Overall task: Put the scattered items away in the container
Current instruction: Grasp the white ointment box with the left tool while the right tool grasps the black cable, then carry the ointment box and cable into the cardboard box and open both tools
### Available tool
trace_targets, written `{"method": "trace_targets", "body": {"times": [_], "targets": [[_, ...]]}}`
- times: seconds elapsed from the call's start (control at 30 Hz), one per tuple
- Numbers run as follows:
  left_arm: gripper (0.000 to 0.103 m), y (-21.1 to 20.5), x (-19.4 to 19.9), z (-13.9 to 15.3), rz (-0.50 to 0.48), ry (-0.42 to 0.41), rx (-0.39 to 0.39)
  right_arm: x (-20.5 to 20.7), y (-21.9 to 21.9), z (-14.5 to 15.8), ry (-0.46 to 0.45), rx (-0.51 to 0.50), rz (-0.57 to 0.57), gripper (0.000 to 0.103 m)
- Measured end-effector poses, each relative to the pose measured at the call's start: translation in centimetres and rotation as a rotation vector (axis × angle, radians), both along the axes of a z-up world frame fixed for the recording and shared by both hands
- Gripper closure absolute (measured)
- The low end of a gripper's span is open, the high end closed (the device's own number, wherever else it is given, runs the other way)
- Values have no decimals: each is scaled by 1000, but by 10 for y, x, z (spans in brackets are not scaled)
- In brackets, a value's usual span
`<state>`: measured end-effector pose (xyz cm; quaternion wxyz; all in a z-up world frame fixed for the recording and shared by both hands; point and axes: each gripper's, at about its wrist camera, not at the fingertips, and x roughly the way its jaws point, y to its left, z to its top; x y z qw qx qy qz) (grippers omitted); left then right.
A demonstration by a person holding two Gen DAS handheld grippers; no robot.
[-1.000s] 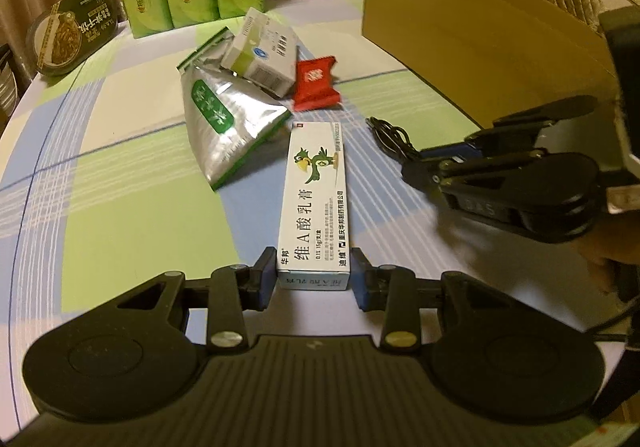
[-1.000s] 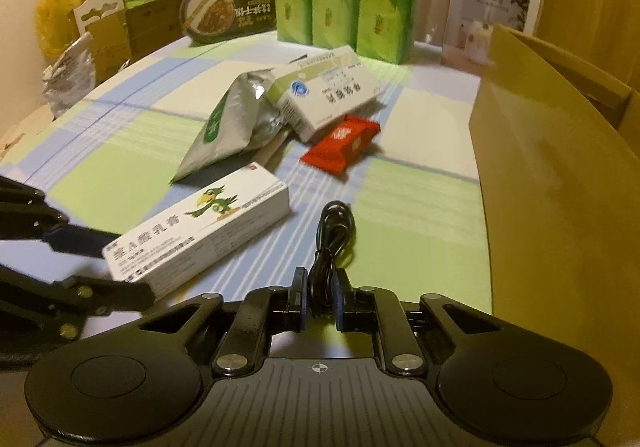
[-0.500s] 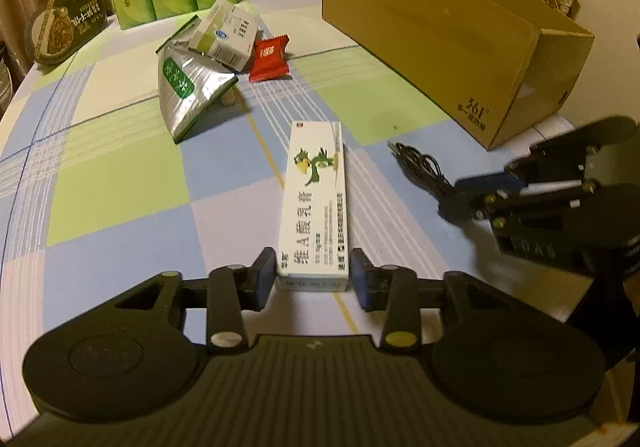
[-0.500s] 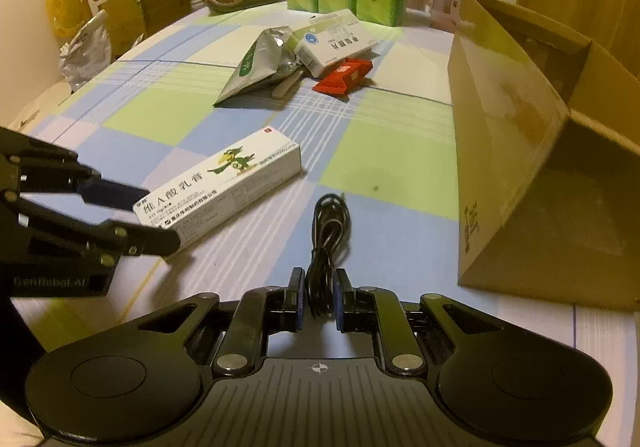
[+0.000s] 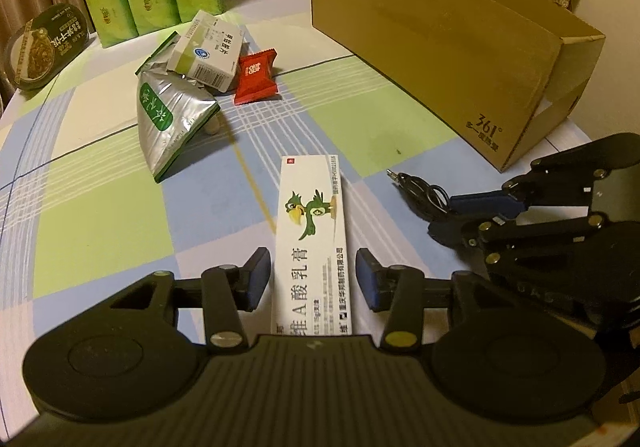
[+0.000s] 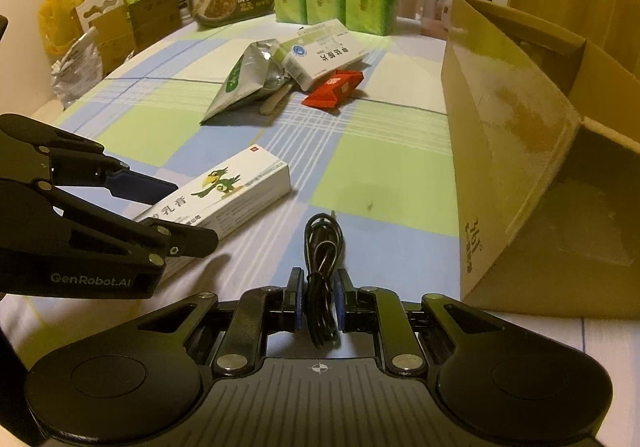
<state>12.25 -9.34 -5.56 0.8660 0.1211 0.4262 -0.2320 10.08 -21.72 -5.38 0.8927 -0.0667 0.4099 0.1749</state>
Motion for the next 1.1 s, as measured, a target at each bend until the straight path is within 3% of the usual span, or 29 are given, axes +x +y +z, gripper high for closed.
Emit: {"method": "trace_targets", "body": {"times": [0.43, 1.1], "targets": [[70, 0, 1, -5, 3, 19, 4, 1, 7, 0, -17, -35, 18, 93], [70, 5, -31, 47, 32, -49, -62, -35, 0, 55, -124, 14, -18, 93]]}}
